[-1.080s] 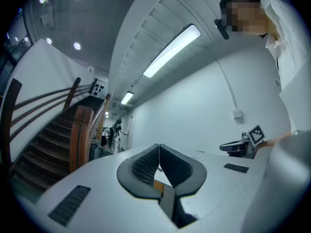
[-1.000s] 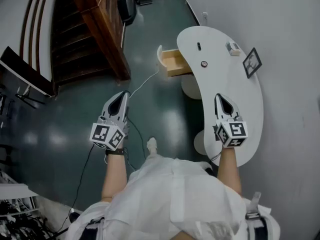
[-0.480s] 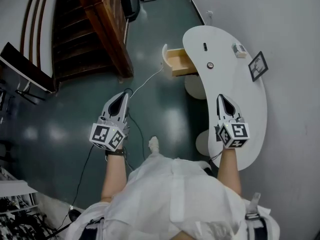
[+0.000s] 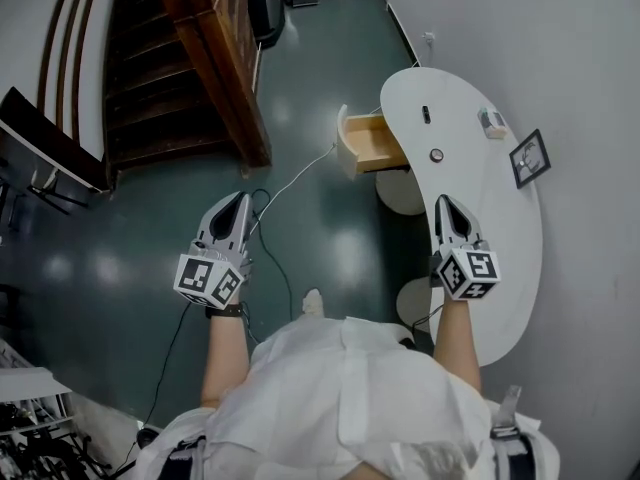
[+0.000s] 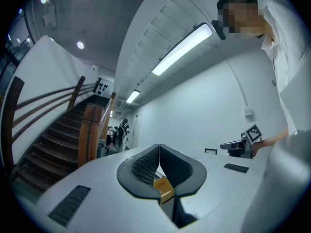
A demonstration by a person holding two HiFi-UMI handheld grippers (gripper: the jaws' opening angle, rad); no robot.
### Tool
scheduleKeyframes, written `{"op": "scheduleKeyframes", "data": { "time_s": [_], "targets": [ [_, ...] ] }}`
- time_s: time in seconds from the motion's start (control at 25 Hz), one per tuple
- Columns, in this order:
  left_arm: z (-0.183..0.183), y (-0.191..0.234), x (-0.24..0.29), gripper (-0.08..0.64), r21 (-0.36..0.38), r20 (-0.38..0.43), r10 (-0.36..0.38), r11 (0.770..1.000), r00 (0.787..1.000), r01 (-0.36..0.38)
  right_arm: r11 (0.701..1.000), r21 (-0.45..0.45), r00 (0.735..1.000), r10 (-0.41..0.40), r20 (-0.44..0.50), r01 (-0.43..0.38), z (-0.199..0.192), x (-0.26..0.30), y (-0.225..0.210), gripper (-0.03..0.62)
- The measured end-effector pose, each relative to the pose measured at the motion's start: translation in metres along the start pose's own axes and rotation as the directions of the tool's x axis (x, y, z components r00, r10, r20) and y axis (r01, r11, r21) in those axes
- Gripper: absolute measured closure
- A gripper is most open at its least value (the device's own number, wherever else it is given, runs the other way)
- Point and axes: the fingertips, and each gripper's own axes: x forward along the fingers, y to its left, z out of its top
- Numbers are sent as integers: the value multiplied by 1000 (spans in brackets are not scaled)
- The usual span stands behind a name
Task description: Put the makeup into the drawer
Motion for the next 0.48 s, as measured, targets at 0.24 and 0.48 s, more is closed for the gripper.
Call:
{"op": "scheduleKeyframes", "data": {
  "time_s": [0.24,0.48],
  "targets": [
    [5,57,19,542,16,14,-20,1000,1000,19,1000,-20,1000,-16,21,17,10,56,15,583],
    [-2,93,44,543,5,1,-62,998,998,62,996,-16,996,-85,-12,85,4,85,10,583]
  ]
}}
